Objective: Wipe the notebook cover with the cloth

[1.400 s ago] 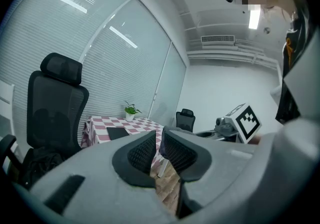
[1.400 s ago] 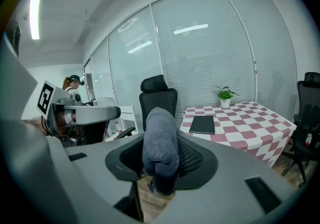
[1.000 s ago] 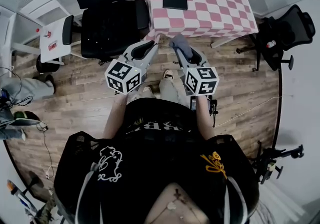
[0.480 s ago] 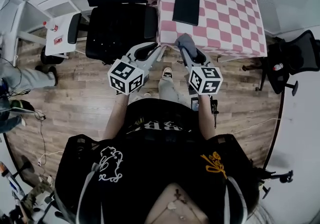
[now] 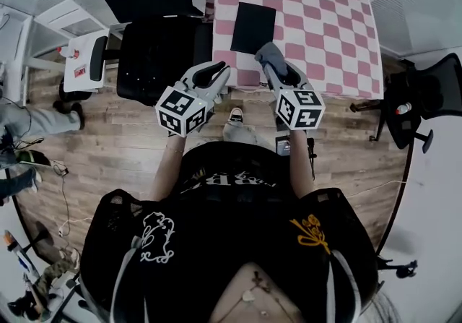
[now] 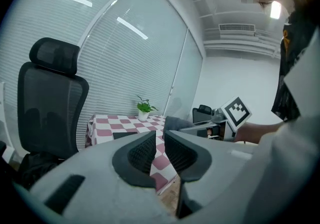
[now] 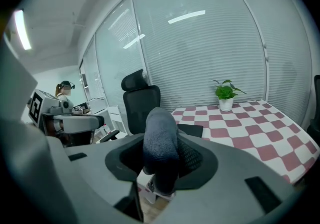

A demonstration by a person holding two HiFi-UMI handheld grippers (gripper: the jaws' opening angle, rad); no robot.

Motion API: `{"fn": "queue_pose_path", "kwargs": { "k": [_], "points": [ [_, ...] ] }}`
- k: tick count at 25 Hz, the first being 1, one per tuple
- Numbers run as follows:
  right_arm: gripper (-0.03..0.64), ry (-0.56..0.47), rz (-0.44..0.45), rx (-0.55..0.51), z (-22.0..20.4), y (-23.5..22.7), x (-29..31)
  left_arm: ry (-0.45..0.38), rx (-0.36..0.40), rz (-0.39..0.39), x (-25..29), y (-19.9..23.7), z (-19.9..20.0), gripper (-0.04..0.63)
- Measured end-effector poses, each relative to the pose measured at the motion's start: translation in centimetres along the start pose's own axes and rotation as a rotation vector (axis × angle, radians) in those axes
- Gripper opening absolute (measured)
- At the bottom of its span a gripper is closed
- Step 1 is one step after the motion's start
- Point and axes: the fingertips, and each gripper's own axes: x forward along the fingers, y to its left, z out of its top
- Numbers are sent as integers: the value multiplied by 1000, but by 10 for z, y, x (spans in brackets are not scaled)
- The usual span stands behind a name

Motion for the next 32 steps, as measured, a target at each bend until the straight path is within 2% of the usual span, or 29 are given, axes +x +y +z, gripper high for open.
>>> {"fn": "queue_pose_path", "kwargs": {
  "k": [8, 15, 22, 32],
  "points": [
    [141, 20, 42, -11, 14, -51, 40, 55, 46, 48, 41, 11, 2, 63],
    [141, 65, 81, -62, 21, -62, 84, 85, 40, 58, 50, 22, -4, 63],
    [141, 116, 85, -125, 20, -61, 118, 118, 56, -8, 67, 32, -3, 63],
    [141, 203, 65, -98, 12, -59, 177, 137, 75, -110, 88, 64, 12, 63]
  ]
}}
